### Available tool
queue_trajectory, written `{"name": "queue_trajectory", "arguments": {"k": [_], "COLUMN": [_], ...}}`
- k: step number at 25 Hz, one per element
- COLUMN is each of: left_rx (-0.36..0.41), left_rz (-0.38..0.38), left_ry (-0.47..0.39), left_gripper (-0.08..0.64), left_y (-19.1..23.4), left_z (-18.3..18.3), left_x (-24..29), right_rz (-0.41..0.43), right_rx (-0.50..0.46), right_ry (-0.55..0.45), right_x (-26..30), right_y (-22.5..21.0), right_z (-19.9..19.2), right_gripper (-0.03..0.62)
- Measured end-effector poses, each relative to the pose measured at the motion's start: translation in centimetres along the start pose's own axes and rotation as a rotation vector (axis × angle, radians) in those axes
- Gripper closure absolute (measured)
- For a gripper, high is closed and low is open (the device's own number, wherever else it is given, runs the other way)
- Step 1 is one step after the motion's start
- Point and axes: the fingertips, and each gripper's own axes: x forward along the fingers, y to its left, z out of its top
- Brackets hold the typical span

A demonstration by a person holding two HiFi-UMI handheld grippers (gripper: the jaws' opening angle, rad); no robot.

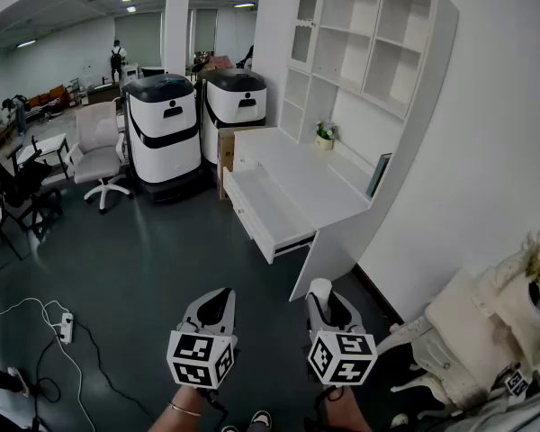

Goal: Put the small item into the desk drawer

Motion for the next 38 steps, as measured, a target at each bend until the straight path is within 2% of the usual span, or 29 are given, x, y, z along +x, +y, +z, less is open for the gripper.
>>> {"name": "queue_trajectory", "arguments": {"k": [16, 26, 32, 38], "left_rx": [-0.014, -0.026, -0.002, 0.025], "left_rz": [0.025, 0.084, 0.098, 0.094], "left_ry": [0.022, 0.035, 0.059, 0.045], "left_gripper": [0.561, 0.561, 0.561, 0.561], "left_y": [-0.3, -0.2, -1.3, -1.5], "left_z": [-1.0, -1.8, -2.0, -1.0], "left_x": [1.1, 4.0, 5.3, 7.8], "right_rz": [0.024, 0.049, 0.074, 0.065], "right_rx": [0.010, 0.008, 0.056, 0.084], "right_ry": [0.021, 0.052, 0.070, 0.054], "right_x": [0.0, 1.3, 2.8, 4.9], "right_y": [-1.4, -5.0, -6.5, -8.4], "right_z": [-0.6, -1.2, -2.0, -1.5], "right_gripper": [0.430, 0.430, 0.430, 0.430]}}
